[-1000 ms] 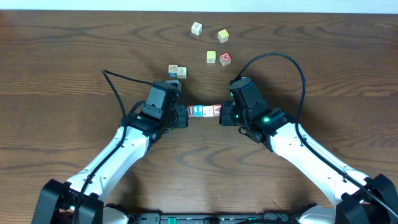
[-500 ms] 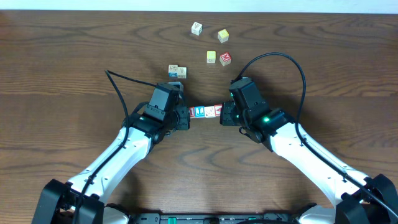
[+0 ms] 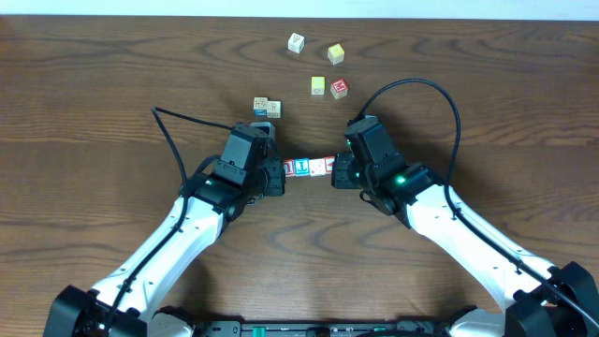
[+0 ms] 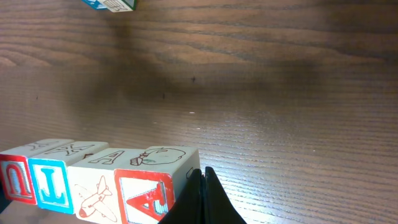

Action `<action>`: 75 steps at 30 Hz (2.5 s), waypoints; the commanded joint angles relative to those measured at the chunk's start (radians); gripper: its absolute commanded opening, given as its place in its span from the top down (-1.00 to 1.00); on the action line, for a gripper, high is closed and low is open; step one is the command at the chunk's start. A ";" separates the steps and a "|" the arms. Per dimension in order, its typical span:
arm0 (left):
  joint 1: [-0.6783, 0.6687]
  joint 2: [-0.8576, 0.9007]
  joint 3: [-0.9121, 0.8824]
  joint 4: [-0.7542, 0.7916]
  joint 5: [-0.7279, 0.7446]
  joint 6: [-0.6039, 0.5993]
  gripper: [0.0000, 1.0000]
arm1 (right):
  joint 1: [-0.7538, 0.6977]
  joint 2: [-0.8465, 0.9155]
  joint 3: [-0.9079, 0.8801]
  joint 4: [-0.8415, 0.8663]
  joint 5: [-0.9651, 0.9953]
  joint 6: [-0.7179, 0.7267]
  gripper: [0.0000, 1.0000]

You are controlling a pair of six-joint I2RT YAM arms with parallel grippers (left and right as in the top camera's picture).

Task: Lift 4 blocks

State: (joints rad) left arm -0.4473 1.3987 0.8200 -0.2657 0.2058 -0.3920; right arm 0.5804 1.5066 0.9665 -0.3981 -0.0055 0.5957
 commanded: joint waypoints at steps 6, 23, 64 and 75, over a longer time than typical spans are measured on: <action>-0.075 -0.022 0.071 0.035 0.220 0.013 0.86 | 0.085 -0.011 0.032 0.039 -0.254 0.005 0.97; -0.075 -0.023 0.075 0.034 0.220 0.013 0.86 | 0.085 -0.011 0.035 0.039 -0.254 0.002 0.98; -0.075 -0.023 0.099 -0.007 0.201 0.021 0.85 | 0.085 -0.011 0.041 0.040 -0.254 0.002 0.97; -0.075 -0.024 0.119 -0.011 0.201 0.021 0.86 | 0.085 -0.011 0.042 0.040 -0.254 -0.006 0.98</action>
State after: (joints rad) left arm -0.4492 1.3968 0.8585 -0.3119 0.1955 -0.3851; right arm 0.5873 1.5066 0.9665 -0.3985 0.0063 0.5915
